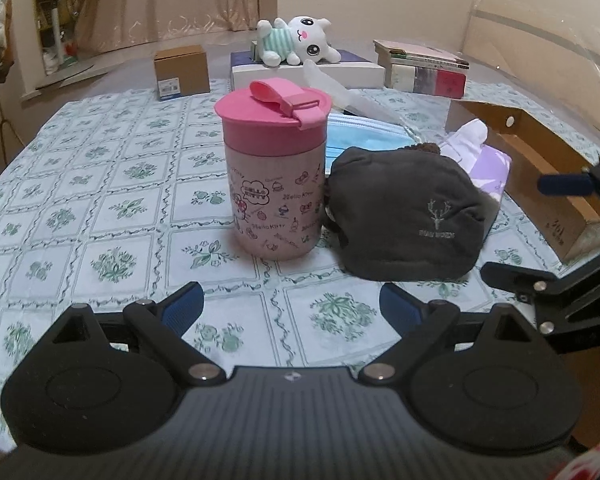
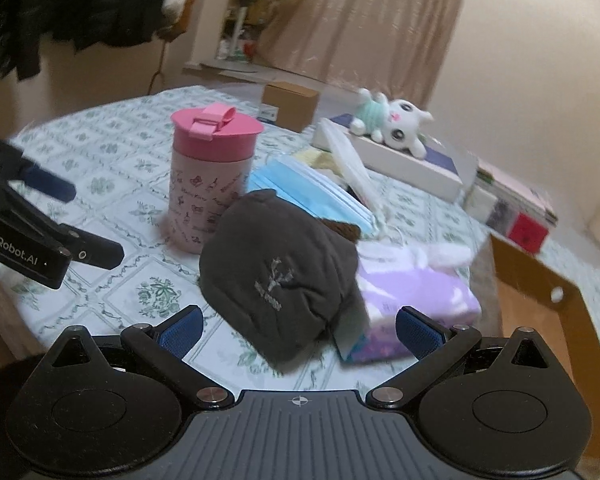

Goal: Organize soft objects
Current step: 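Reach the right gripper to the grey beanie and grasp it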

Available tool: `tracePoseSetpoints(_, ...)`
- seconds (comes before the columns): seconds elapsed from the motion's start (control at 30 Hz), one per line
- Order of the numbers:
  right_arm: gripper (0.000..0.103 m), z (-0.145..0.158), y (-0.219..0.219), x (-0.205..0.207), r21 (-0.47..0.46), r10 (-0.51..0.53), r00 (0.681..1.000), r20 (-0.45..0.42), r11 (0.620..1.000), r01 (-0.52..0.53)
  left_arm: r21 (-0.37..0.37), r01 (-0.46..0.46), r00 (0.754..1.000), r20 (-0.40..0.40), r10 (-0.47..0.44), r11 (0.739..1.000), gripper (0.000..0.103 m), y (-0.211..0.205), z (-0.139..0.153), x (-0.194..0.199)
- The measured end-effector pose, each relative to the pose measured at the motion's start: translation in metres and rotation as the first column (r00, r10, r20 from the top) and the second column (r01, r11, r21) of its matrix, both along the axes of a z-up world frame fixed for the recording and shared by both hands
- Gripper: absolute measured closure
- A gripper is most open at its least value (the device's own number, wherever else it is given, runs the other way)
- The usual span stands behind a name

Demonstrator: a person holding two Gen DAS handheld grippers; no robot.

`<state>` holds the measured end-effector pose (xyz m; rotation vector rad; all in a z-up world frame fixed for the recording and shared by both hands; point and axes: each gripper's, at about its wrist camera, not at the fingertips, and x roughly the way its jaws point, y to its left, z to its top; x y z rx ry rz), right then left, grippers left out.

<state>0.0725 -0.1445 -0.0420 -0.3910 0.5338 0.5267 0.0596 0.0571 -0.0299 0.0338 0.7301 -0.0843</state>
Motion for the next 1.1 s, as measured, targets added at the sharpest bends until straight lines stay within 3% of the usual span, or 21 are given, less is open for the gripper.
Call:
tracePoseSetpoints(0.07, 0.001, -0.006, 0.008, 0.007, -0.03, 0.019, 1.0, 0.016, 0.999, -0.018, 0.001, 0.008, 1.0, -0.003, -0.008, 1.0, 0.01, 0.002, -0.004, 0.005)
tracePoseSetpoints(0.37, 0.021, -0.028, 0.037, 0.037, -0.171, 0.088, 0.994, 0.065, 0.982, -0.076, -0.029, 0.018, 1.0, -0.024, -0.019, 0.999, 0.011, 0.01, -0.017, 0.022)
tracePoseSetpoints(0.47, 0.036, -0.033, 0.041, 0.041, -0.206, 0.097, 0.993, 0.065, 0.975, -0.082, -0.046, 0.013, 0.999, -0.034, -0.015, 0.999, 0.011, 0.012, -0.021, 0.024)
tracePoseSetpoints(0.63, 0.075, -0.037, 0.043, 0.038, -0.226, 0.11, 0.992, 0.067, 0.97, -0.092, -0.064, 0.003, 0.999, -0.052, -0.006, 0.998, 0.011, 0.013, -0.024, 0.025)
tracePoseSetpoints(0.73, 0.091, -0.035, 0.042, 0.031, -0.209, 0.111, 0.992, 0.064, 0.973, -0.095, -0.071, -0.003, 0.999, -0.05, -0.001, 0.997, 0.011, 0.012, -0.022, 0.022)
tracePoseSetpoints(0.93, 0.095, -0.02, 0.033, 0.006, -0.14, 0.097, 0.99, 0.105, 0.987, -0.082, -0.066, 0.002, 0.999, -0.04, -0.005, 0.998, 0.011, 0.004, -0.015, 0.012)
tracePoseSetpoints(1.1, 0.095, 0.005, 0.007, -0.006, -0.038, 0.01, 0.99, 0.141, 0.999, -0.005, -0.065, 0.004, 1.0, -0.02, -0.005, 0.998, 0.011, -0.004, -0.006, 0.004)
